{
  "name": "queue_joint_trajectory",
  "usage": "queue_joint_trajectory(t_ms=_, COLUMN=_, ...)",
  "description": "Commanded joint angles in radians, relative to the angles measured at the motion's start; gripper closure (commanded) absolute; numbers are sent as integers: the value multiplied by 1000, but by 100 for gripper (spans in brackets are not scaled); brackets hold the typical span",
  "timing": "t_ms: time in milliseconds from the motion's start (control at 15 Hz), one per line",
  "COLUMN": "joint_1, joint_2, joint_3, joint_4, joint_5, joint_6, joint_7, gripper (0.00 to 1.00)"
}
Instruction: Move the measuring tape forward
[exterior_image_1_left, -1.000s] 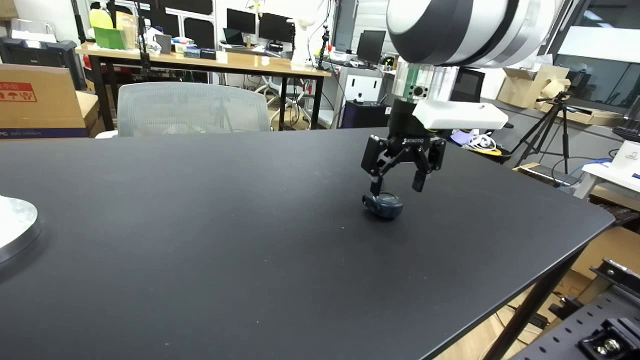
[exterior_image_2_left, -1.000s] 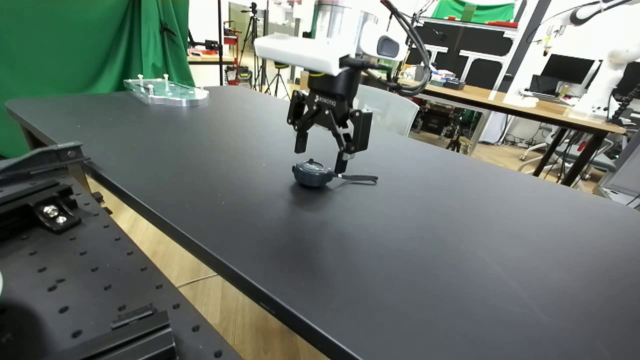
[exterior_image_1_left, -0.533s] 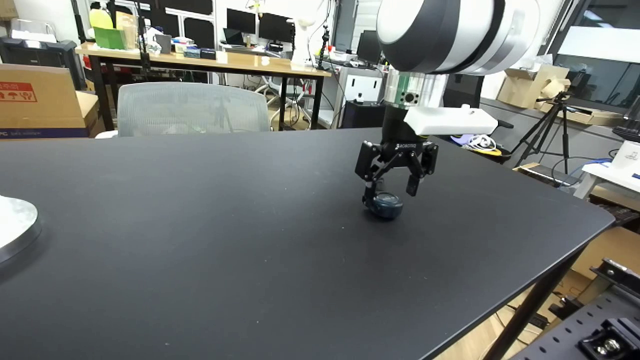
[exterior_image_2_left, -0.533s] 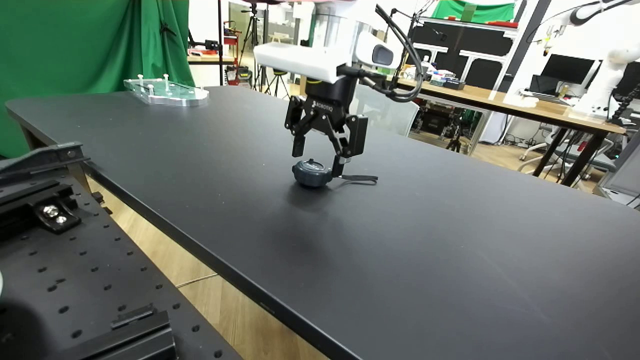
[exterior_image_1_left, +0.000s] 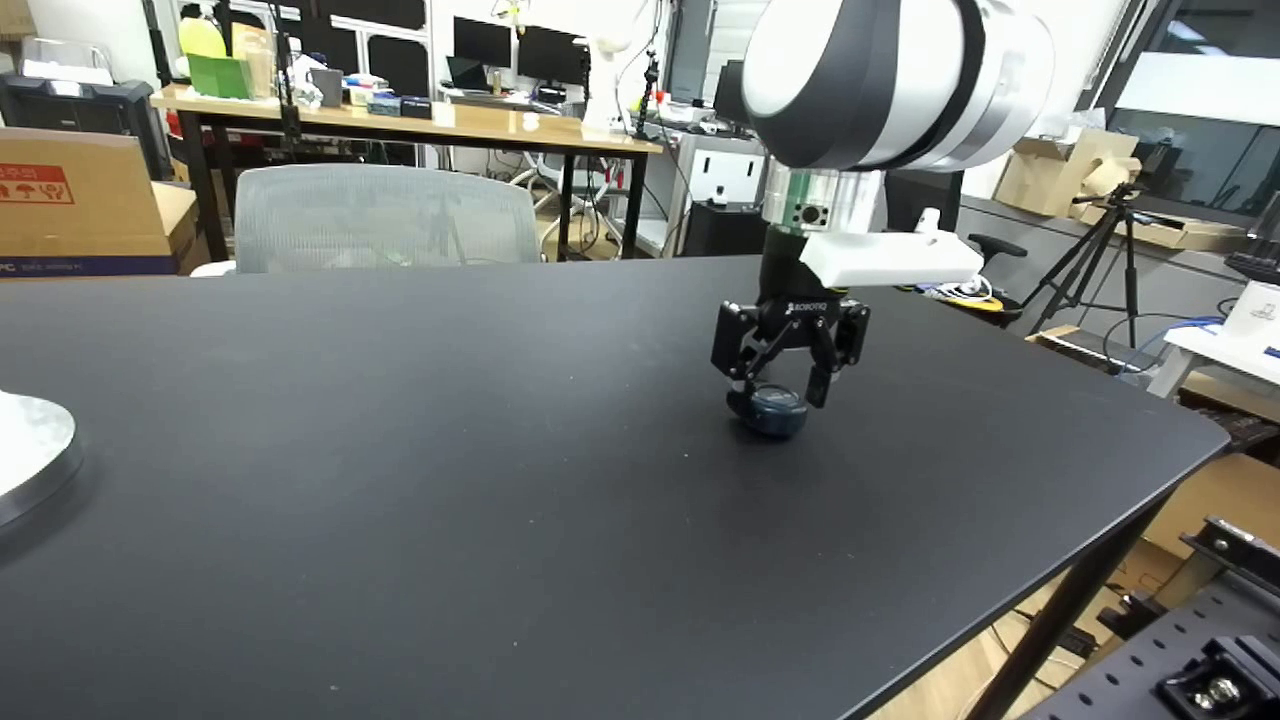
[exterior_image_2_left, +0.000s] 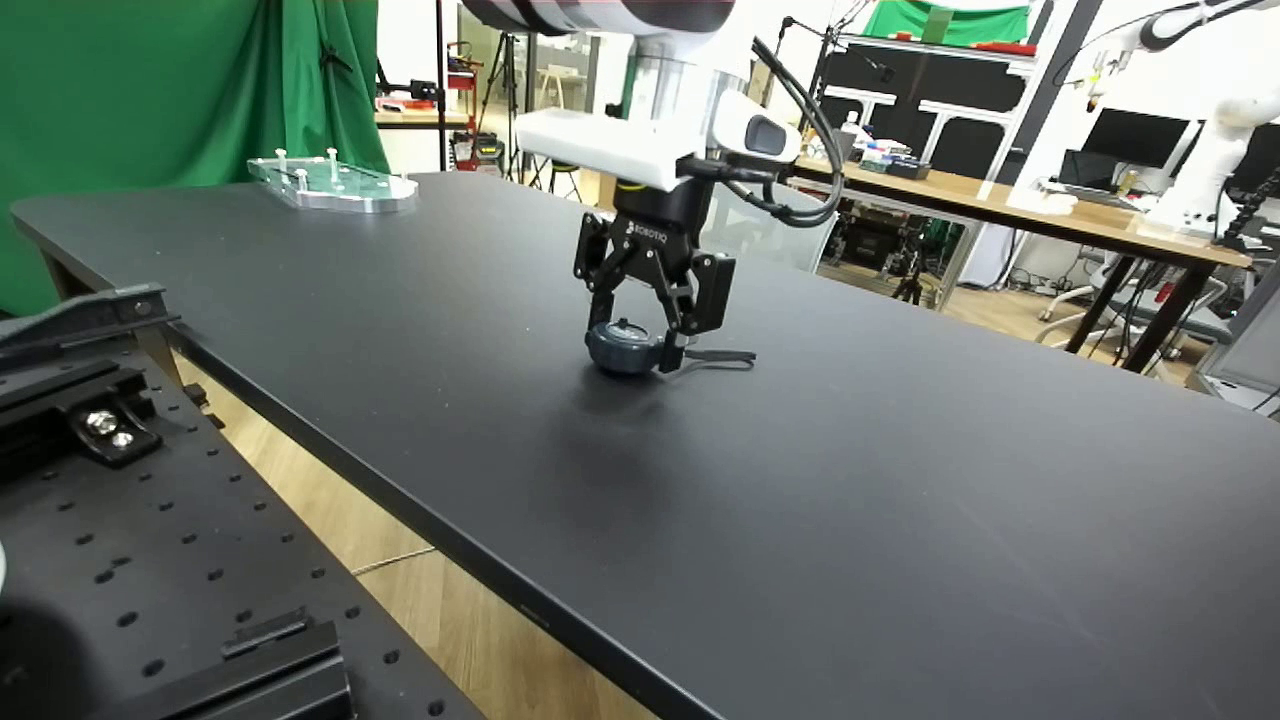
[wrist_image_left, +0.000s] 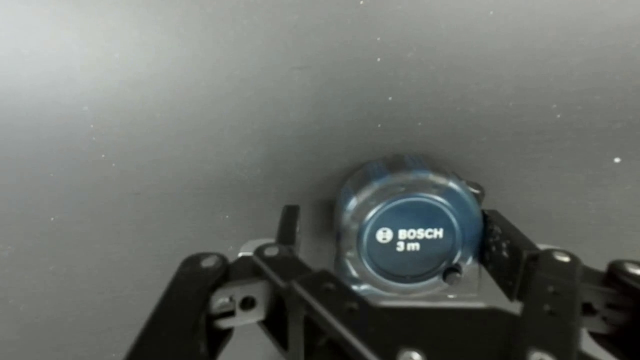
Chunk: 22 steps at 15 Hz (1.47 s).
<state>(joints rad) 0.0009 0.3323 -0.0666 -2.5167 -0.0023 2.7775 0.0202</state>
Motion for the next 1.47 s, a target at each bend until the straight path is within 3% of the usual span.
queue_joint_trajectory(t_ms=0, joint_1=10, joint_2=16, joint_3=-8, joint_4=24, joint_5=-14, joint_6=-6, joint_7=41, gripper=40)
queue_joint_trajectory(t_ms=133, joint_1=10, joint_2=12, joint_3=-6, joint_4=25, joint_5=-14, joint_6=-10, joint_7=37, gripper=55)
queue_joint_trajectory(t_ms=200, joint_1=13, joint_2=9, joint_3=-8, joint_4=24, joint_5=-18, joint_6=-9, joint_7=40, gripper=57)
queue_joint_trajectory(t_ms=800, joint_1=64, joint_2=-37, joint_3=-19, joint_4=95, joint_5=-77, joint_6=-39, joint_7=61, gripper=57)
queue_joint_trajectory(t_ms=1400, joint_1=92, joint_2=29, joint_3=29, joint_4=235, joint_5=-76, joint_6=-116, joint_7=48, gripper=57)
